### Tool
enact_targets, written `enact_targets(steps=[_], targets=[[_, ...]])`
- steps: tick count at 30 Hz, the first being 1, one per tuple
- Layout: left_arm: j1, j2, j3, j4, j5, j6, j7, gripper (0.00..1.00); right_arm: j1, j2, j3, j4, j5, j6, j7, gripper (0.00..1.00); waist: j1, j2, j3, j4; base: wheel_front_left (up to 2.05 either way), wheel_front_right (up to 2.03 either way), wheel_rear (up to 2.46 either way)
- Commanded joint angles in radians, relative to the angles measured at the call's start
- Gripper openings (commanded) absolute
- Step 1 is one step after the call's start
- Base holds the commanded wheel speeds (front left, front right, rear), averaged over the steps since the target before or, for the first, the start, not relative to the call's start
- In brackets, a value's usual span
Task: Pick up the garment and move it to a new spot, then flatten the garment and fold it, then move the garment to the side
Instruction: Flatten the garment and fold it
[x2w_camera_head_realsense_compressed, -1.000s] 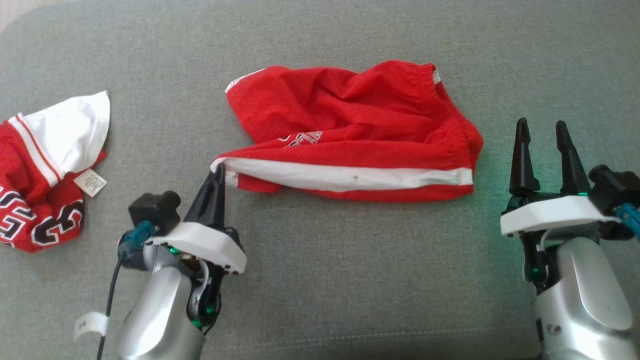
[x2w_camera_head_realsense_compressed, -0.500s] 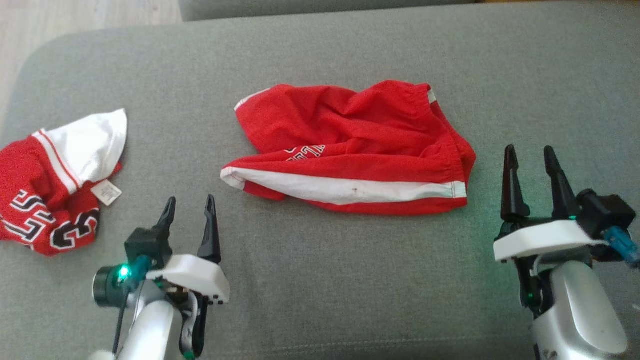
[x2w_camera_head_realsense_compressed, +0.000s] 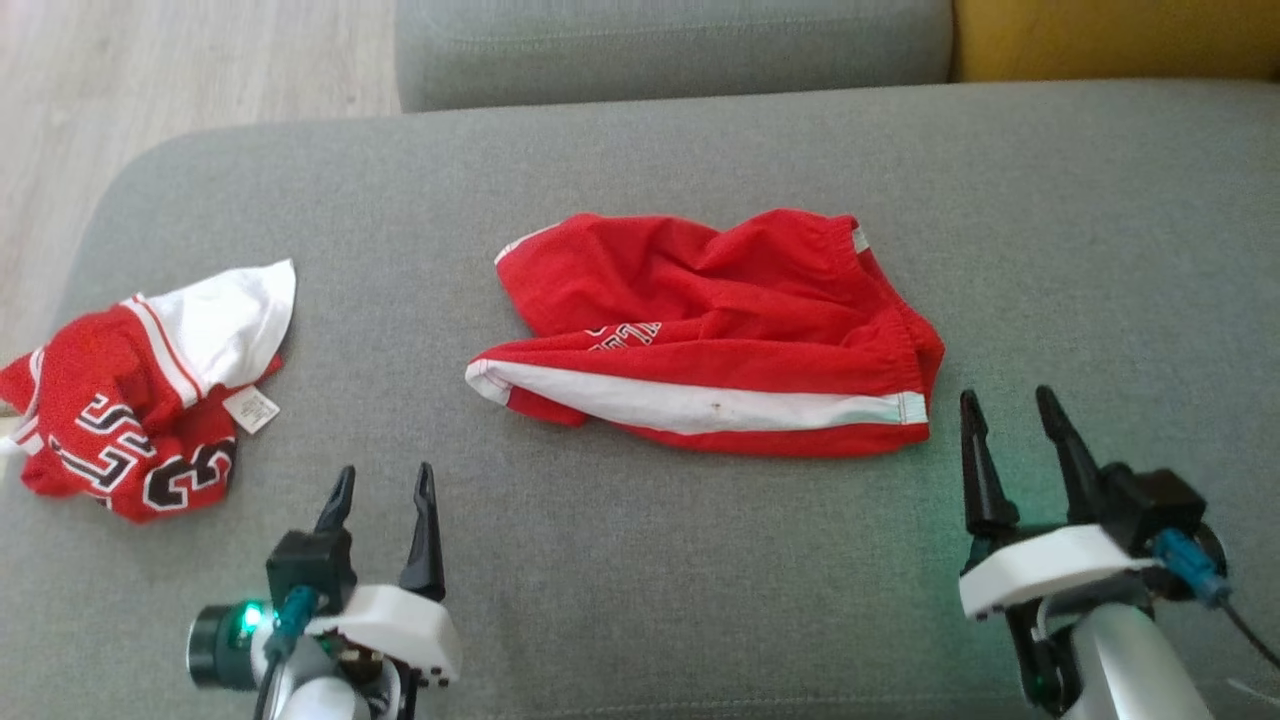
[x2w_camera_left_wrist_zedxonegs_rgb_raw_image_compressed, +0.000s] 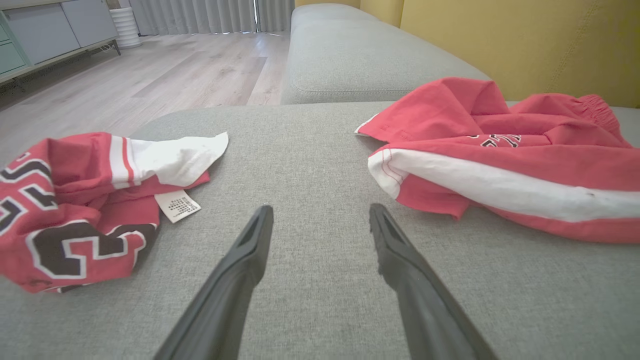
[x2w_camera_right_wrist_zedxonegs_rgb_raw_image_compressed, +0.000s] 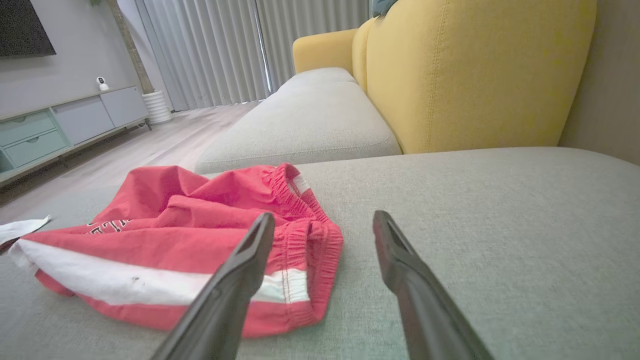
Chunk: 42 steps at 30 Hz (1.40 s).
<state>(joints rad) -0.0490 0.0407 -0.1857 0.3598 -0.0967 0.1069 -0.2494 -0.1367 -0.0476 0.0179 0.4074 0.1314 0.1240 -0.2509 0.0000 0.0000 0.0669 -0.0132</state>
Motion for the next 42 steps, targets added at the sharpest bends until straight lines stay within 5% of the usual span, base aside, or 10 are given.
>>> enact_targets(steps=[1, 16, 42], targets=[[-0.016, 0.01, 0.024, -0.032, 0.009, 0.007, -0.012, 1.0, -0.014, -0.003, 0.028, -0.024, -0.007, 0.007, -0.011, 1.0, 0.0, 0.0, -0.011, -0.001, 0.0, 0.0, 0.0], [-0.002, 0.009, 0.001, -0.048, 0.007, 0.014, -0.012, 1.0, -0.007, -0.003, 0.053, -0.005, 0.003, 0.007, -0.011, 1.0, 0.0, 0.0, -0.004, 0.003, 0.0, 0.0, 0.0], [-0.072, 0.009, -0.056, -0.051, -0.023, -0.004, -0.012, 1.0, -0.164, -0.003, 0.081, 0.208, 0.06, 0.007, -0.011, 1.0, 0.0, 0.0, 0.122, 0.051, 0.0, 0.0, 0.0]])
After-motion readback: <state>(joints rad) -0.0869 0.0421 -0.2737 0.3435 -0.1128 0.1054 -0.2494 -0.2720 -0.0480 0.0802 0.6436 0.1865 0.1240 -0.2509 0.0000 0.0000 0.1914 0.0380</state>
